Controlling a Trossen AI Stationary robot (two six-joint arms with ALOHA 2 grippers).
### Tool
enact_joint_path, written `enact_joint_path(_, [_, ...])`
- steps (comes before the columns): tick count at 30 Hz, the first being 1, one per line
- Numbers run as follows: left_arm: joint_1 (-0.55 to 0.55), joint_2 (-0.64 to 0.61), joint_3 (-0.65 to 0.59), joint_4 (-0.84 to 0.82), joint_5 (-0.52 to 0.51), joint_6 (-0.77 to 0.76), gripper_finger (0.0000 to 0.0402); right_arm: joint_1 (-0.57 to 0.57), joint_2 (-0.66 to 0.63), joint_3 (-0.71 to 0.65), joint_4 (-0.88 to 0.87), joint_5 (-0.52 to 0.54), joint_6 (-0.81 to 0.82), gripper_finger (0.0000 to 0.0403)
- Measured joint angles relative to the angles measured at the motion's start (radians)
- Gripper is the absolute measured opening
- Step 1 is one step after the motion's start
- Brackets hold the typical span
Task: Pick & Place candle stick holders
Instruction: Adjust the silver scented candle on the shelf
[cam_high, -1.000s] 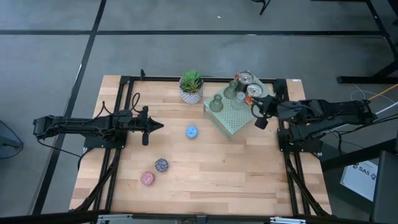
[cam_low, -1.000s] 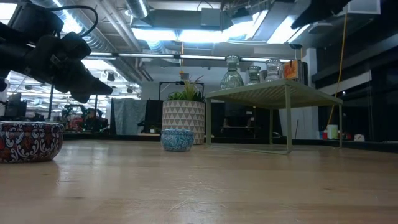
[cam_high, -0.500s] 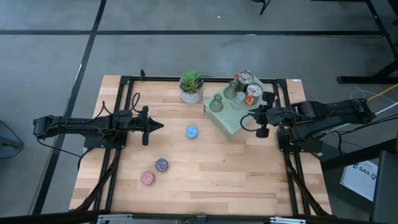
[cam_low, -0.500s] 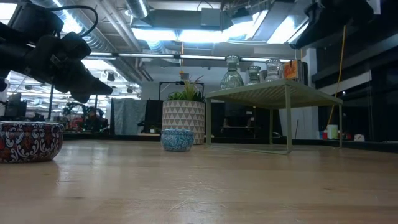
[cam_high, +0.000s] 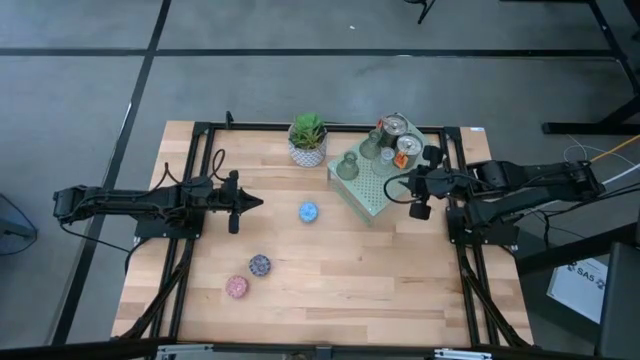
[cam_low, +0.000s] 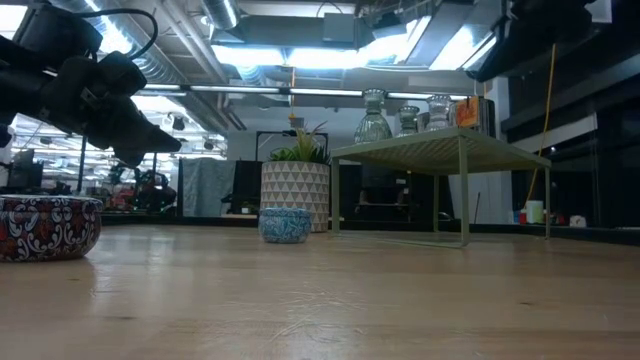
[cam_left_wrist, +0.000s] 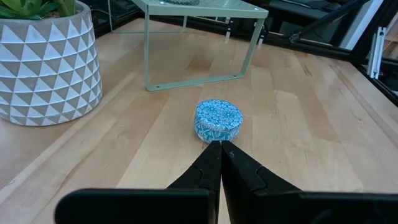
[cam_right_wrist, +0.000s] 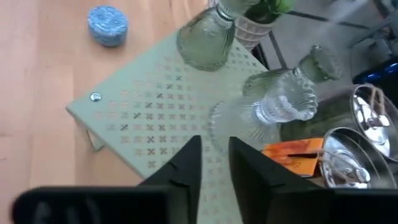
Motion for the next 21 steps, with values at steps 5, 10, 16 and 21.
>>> enact_joint_path(5, [0.0, 0.0, 0.0, 0.0, 0.0, 0.0, 0.0006, -0.022, 0.0, 0.0, 0.0, 0.055, 0.004, 0.015])
enact_joint_path(10, [0.0, 0.0, 0.0, 0.0, 0.0, 0.0, 0.0006, -0.053, 0.0, 0.0, 0.002, 0.139, 0.015, 0.0187])
enact_joint_path(16, [0.0, 0.0, 0.0, 0.0, 0.0, 0.0, 0.0006, -0.102, 0.0, 0.0, 0.018, 0.037, 0.033, 0.0182])
enact_joint_path(21, [0.0, 0.0, 0.0, 0.0, 0.0, 0.0, 0.0006, -0.149, 0.0, 0.0, 0.015, -0.059, 0.039, 0.0164])
